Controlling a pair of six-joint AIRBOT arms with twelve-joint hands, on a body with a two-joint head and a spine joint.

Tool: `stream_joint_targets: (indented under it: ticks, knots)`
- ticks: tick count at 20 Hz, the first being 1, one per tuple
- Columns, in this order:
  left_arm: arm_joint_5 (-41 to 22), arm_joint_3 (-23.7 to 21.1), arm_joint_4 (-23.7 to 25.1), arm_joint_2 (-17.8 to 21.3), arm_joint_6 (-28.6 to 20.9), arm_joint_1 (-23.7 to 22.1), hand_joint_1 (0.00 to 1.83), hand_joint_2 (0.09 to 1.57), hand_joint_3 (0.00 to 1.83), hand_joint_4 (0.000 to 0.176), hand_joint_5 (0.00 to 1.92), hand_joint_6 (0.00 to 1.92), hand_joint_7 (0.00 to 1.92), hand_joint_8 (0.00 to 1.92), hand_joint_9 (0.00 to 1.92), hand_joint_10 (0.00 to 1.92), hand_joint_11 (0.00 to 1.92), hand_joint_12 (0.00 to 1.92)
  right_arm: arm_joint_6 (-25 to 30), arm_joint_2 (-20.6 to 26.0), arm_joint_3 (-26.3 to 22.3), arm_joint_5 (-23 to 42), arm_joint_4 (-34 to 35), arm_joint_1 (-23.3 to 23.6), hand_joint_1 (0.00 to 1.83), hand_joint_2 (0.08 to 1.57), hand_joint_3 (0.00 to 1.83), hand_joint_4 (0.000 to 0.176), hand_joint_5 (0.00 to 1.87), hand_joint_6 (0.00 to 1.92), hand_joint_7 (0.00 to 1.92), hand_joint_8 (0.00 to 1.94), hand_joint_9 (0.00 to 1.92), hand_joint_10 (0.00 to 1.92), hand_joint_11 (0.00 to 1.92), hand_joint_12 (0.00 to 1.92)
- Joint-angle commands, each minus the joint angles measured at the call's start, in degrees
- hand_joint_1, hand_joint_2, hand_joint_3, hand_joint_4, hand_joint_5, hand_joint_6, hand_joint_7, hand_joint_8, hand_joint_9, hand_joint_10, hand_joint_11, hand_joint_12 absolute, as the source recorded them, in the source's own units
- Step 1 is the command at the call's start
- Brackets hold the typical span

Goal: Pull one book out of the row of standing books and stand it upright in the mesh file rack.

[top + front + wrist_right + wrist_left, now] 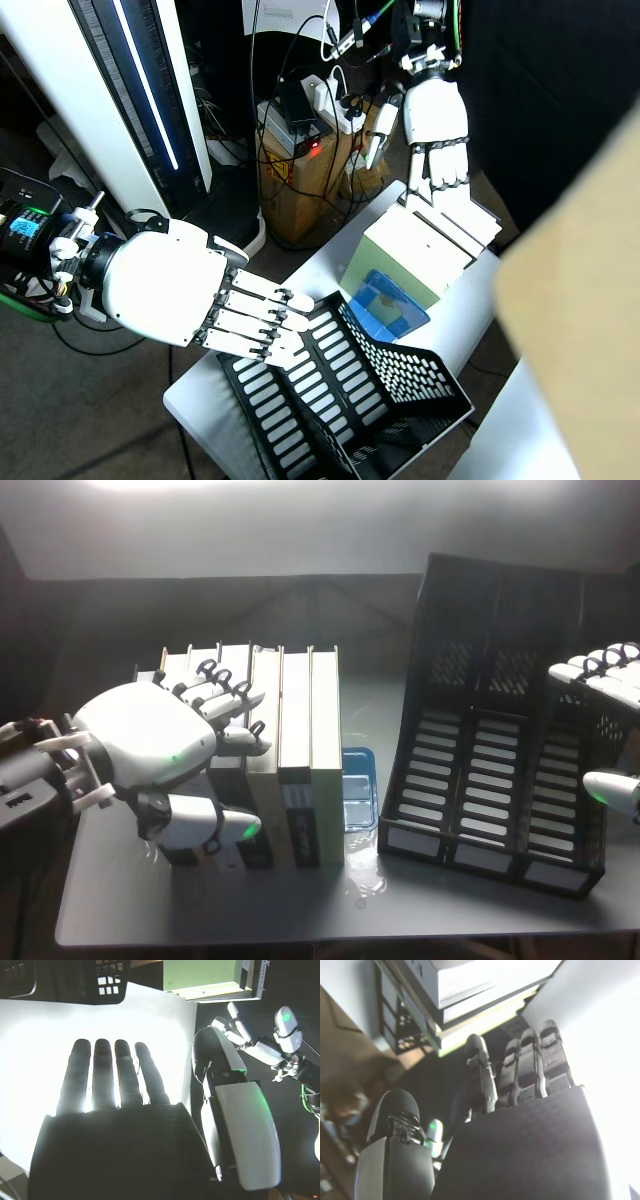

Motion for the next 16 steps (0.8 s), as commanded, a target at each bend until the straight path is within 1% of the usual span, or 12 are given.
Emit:
stream_joint_targets:
  ticks: [1,2,3,4,5,8,9,10,12,14,15,16]
  knots:
    - [-4.9,0.4,0.0,0.0,0.8,-0.8,0.12,1.16,0.0,0.087,0.42,0.03,0.0,0.0,0.0,0.0,0.0,0.0,0.6,0.1,0.3,6.7,-0.4,0.2,0.38,1.34,0.0,0.0,0.0,0.0,0.0,0.0,0.0,0.0,0.0,0.0]
    - [-4.2,0.4,0.0,-0.2,1.7,-1.0,0.15,1.15,0.0,0.088,0.43,0.03,0.0,0.0,0.0,0.0,0.0,0.0,0.7,0.0,0.3,6.7,-0.4,0.1,0.36,1.34,0.0,0.0,0.0,0.0,0.0,0.0,0.0,0.0,0.0,0.0]
    - [-3.6,0.5,0.0,-0.5,2.6,-1.3,0.16,1.15,0.0,0.083,0.43,0.02,0.0,0.0,0.0,0.0,0.0,0.0,0.9,0.0,0.4,6.7,-0.4,0.0,0.36,1.34,0.0,0.0,0.0,0.0,0.0,0.0,0.0,0.0,0.0,0.0]
    - [-3.1,0.6,0.0,-0.6,3.2,-1.4,0.13,1.16,0.0,0.093,0.42,0.01,0.0,0.0,0.0,0.0,0.0,0.0,1.1,-0.1,0.4,6.7,-0.3,-0.1,0.36,1.35,0.0,0.0,0.0,0.0,0.0,0.0,0.0,0.0,0.0,0.0]
    - [-2.7,0.6,-0.1,-0.8,3.8,-1.5,0.13,1.16,0.0,0.086,0.43,0.02,0.0,0.0,0.0,0.0,0.0,0.0,1.3,-0.1,0.5,6.7,-0.2,-0.3,0.38,1.35,0.0,0.0,0.0,0.0,0.0,0.0,0.0,0.0,0.0,0.0]
    - [-1.7,0.6,-0.1,-1.2,4.3,-1.5,0.2,1.14,0.0,0.086,0.46,0.02,0.0,0.0,0.0,0.0,0.0,0.0,1.5,-0.2,0.5,6.7,-0.2,-0.4,0.37,1.34,0.0,0.0,0.0,0.0,0.0,0.0,0.0,0.0,0.0,0.0]
    - [-1.5,0.5,-0.1,-1.2,4.3,-1.3,0.21,1.14,0.0,0.079,0.46,0.02,0.0,0.0,0.0,0.0,0.0,0.0,1.6,-0.2,0.5,6.7,-0.2,-0.4,0.37,1.34,0.0,0.0,0.0,0.0,0.0,0.0,0.0,0.0,0.0,0.0]
    - [-1.7,0.2,-0.2,-1.2,4.3,-0.6,0.18,1.14,0.0,0.072,0.46,0.02,0.0,0.0,0.0,0.0,0.0,0.0,1.7,-0.2,0.5,6.7,-0.2,-0.4,0.37,1.34,0.0,0.0,0.0,0.0,0.0,0.0,0.0,0.0,0.0,0.0]
    - [-2.0,-0.7,-0.4,-0.7,4.3,0.8,0.16,1.16,0.0,0.083,0.46,0.01,0.0,0.0,0.0,0.0,0.0,0.0,1.7,-0.2,0.6,6.7,-0.2,-0.4,0.4,1.34,0.0,0.0,0.0,0.0,0.0,0.0,0.0,0.0,0.0,0.0]
    - [-2.1,-1.4,-0.2,-0.4,4.3,1.6,0.14,1.17,0.01,0.079,0.46,0.01,0.0,0.0,0.0,0.0,0.0,0.0,1.8,-0.2,0.6,6.7,-0.2,-0.4,0.39,1.34,0.0,0.0,0.0,0.0,0.0,0.0,0.0,0.0,0.0,0.0]
    - [-2.4,-2.0,-0.2,-0.1,4.3,2.2,0.04,1.18,0.01,0.105,0.42,0.0,0.0,0.0,0.0,0.0,0.0,0.0,1.8,-0.2,0.6,6.7,-0.2,-0.4,0.4,1.34,0.0,0.0,0.0,0.0,0.0,0.0,0.0,0.0,0.0,0.0]
    - [-2.7,-2.4,-0.1,0.1,4.1,2.6,0.02,1.18,0.01,0.11,0.41,0.0,0.0,0.0,0.0,0.0,0.0,0.0,1.9,-0.2,0.6,6.7,-0.2,-0.4,0.41,1.34,0.0,0.0,0.0,0.0,0.0,0.0,0.0,0.0,0.0,0.0]
